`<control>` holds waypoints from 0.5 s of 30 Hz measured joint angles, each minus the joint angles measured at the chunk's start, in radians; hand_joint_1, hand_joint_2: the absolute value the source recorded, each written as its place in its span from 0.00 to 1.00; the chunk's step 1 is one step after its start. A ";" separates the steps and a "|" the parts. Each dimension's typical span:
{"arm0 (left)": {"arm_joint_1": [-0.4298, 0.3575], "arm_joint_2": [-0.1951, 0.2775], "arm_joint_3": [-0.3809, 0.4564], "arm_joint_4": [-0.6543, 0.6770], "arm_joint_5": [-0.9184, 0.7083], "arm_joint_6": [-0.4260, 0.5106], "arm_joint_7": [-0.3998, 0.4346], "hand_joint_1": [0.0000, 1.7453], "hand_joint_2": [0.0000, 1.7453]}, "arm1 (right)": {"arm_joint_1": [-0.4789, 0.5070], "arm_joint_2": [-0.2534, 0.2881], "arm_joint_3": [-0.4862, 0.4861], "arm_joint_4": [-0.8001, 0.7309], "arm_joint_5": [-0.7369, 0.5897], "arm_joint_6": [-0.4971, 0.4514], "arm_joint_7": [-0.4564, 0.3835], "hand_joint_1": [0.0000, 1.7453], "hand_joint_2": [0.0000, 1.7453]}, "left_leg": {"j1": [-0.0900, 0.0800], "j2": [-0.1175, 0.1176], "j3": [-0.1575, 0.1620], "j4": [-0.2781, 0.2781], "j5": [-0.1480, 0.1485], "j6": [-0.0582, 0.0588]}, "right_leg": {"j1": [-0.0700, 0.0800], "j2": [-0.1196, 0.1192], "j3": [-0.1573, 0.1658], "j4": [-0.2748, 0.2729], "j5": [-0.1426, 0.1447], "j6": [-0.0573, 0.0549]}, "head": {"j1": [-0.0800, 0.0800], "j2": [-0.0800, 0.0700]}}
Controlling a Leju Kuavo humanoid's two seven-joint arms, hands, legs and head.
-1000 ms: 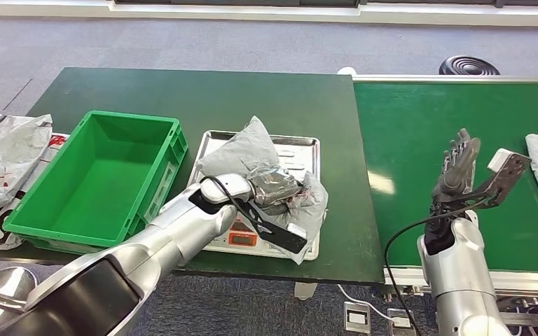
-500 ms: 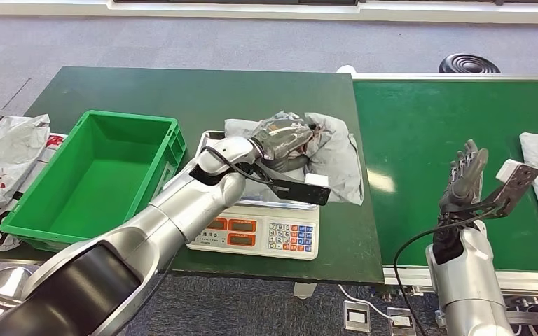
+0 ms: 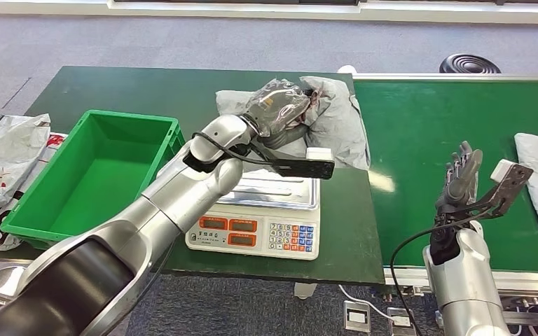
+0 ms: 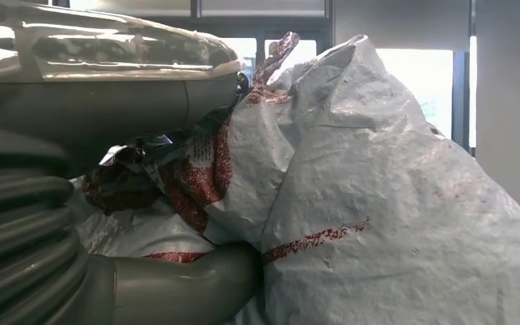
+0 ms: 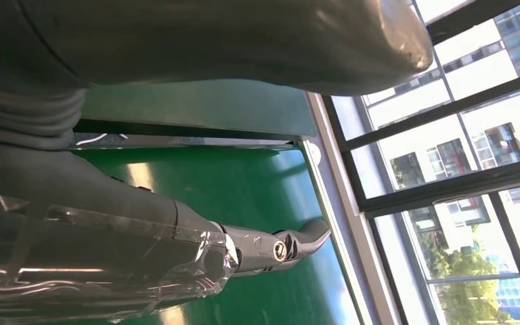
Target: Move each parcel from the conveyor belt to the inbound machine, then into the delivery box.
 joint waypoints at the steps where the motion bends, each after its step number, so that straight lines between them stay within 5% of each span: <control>1: 0.000 0.002 0.000 -0.001 -0.012 0.015 0.014 1.00 1.00 | 0.000 0.000 0.000 0.000 0.000 0.002 0.000 0.00 0.00 | 0.000 0.000 0.000 0.000 0.000 0.000 | 0.000 0.000 0.000 0.000 0.000 0.000 | 0.000 0.000; 6: -0.009 0.031 0.018 0.001 -0.098 0.073 0.139 1.00 1.00 | 0.004 0.007 0.001 0.000 0.007 0.007 0.000 0.00 0.00 | 0.000 0.000 0.000 0.000 0.000 0.000 | 0.000 0.000 -0.001 0.000 0.000 0.000 | 0.000 0.000; 11: -0.045 0.084 0.044 0.050 -0.308 0.123 0.402 1.00 1.00 | 0.002 0.026 0.012 0.005 0.024 -0.009 0.001 0.00 0.00 | 0.001 0.001 0.000 -0.001 0.001 -0.001 | 0.001 0.001 -0.001 0.001 0.000 0.000 | 0.000 0.000; 15: -0.065 0.127 0.080 0.116 -0.402 0.138 0.518 1.00 1.00 | -0.006 0.045 0.023 0.019 0.039 -0.028 0.001 0.00 0.00 | 0.001 0.001 0.000 -0.001 0.001 -0.002 | 0.001 0.001 -0.001 0.001 0.000 0.000 | 0.000 0.000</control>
